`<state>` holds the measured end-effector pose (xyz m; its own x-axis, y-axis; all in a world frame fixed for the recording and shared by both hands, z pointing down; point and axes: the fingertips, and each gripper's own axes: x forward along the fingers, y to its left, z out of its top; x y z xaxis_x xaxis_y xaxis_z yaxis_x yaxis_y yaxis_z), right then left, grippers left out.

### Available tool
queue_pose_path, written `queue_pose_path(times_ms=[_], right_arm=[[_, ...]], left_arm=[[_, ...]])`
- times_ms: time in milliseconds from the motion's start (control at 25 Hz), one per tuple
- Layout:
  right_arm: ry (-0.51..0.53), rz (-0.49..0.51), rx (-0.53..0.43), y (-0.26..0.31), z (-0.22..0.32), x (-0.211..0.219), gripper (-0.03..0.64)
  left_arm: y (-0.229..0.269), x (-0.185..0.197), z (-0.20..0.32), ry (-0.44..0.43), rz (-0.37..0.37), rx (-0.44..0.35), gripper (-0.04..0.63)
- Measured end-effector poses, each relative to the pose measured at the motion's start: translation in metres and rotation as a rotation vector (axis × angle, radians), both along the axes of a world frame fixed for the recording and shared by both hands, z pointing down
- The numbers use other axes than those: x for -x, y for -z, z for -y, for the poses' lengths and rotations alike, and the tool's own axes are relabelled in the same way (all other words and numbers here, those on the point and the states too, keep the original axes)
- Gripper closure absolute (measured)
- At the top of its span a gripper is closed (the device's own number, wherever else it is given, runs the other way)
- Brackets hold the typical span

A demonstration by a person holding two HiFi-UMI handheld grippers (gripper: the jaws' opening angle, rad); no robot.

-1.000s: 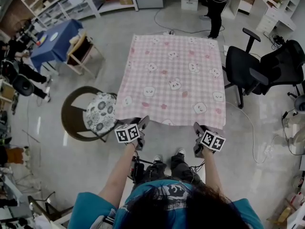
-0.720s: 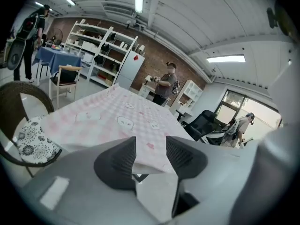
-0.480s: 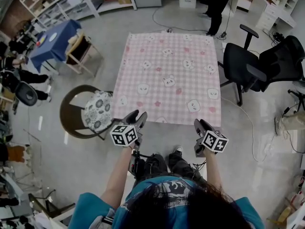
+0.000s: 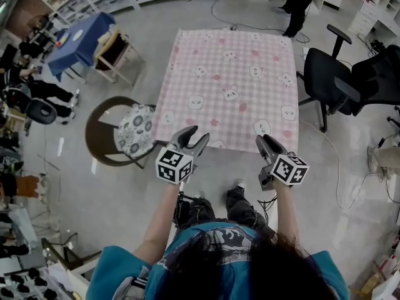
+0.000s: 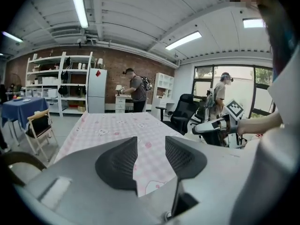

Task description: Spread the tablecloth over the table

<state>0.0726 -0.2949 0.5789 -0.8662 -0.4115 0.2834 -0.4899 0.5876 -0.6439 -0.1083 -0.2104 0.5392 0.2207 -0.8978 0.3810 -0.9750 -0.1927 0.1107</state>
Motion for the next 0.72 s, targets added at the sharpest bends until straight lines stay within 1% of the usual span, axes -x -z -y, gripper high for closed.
queue_pose_path(times_ms=[80, 200, 280, 480, 720], right_arm=[[0.021, 0.02, -0.014, 0.011, -0.006, 0.011, 0.48], [0.039, 0.051, -0.033, 0.027, -0.019, 0.027, 0.48], [0.04, 0.06, -0.045, 0.033, -0.031, 0.036, 0.48], [0.044, 0.07, -0.056, 0.041, -0.073, 0.06, 0.483], [0.02, 0.091, -0.08, 0.058, -0.138, 0.097, 0.486]], left_arm=[[0.01, 0.0, -0.005, -0.013, 0.0, -0.021, 0.405], [0.019, 0.0, -0.016, -0.053, 0.041, -0.025, 0.414], [0.026, -0.001, -0.025, -0.087, 0.061, -0.041, 0.417], [0.045, 0.004, -0.055, -0.144, 0.032, -0.104, 0.423], [0.051, 0.019, -0.114, -0.232, 0.018, -0.132, 0.43]])
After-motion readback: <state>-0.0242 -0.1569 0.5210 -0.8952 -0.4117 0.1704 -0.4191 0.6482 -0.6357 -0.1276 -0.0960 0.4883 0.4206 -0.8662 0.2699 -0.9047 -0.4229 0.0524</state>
